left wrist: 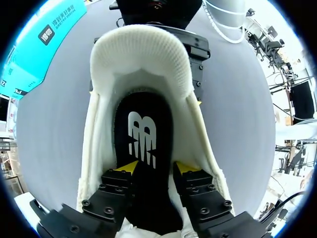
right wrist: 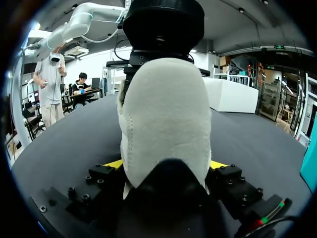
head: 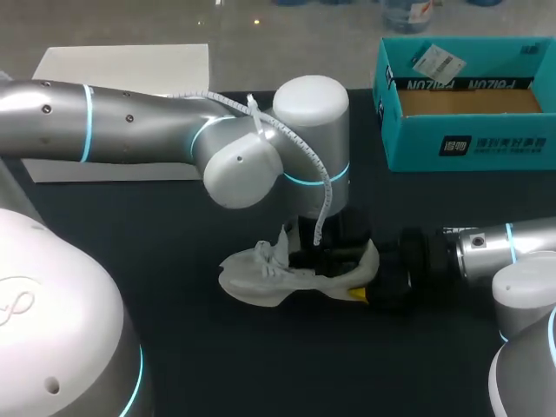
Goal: Take the shoe out of the shoebox, open the shoe tongue, remove and reinsert the insole, then place the shoe into the shoebox
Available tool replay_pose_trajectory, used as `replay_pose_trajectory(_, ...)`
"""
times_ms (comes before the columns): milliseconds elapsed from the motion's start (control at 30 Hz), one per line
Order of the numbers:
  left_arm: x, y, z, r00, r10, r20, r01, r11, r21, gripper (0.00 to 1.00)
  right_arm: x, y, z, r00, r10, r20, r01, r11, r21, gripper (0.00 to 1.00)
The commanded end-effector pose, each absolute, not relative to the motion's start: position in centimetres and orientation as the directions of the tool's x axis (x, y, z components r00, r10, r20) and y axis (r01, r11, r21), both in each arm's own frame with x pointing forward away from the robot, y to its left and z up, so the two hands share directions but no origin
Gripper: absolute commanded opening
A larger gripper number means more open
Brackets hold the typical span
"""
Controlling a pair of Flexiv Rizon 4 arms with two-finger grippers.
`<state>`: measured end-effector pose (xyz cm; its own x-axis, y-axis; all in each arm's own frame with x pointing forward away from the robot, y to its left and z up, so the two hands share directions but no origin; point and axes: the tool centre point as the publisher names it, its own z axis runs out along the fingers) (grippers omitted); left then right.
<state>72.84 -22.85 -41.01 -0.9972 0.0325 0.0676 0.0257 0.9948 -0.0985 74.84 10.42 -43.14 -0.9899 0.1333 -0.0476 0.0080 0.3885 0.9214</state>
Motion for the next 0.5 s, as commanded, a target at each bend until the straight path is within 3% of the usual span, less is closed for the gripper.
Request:
replay_pose_trajectory(33, 71.8, -23.8, -44.1, -0.998, 0.032, 0.059, 0.025, 0.994, -0.104, 0.46, 75.0, 10.7, -43.2, -0.990, 0.134, -0.048, 0.008, 0.390, 0.921, 0.00)
replay_pose_trajectory(100, 71.8, -23.9, -44.7, -0.999, 0.019, 0.031, 0.015, 0.993, -0.116, 0.46, 75.0, 10.7, -43.2, -0.990, 0.134, -0.048, 0.008, 0.390, 0.921, 0.00)
replay_pose_trajectory(233, 72.2, -24.2, -46.0, -1.000, -0.013, -0.021, -0.010, 0.990, -0.138, 0.35, 75.0, 10.7, -43.2, -0.990, 0.134, -0.048, 0.008, 0.390, 0.921, 0.00)
replay_pose_trajectory(500, 72.6, -24.2, -48.0, -0.989, -0.062, -0.131, -0.040, 0.985, -0.167, 0.29, 75.0, 10.7, -43.2, -0.990, 0.134, -0.048, 0.008, 0.390, 0.921, 0.00)
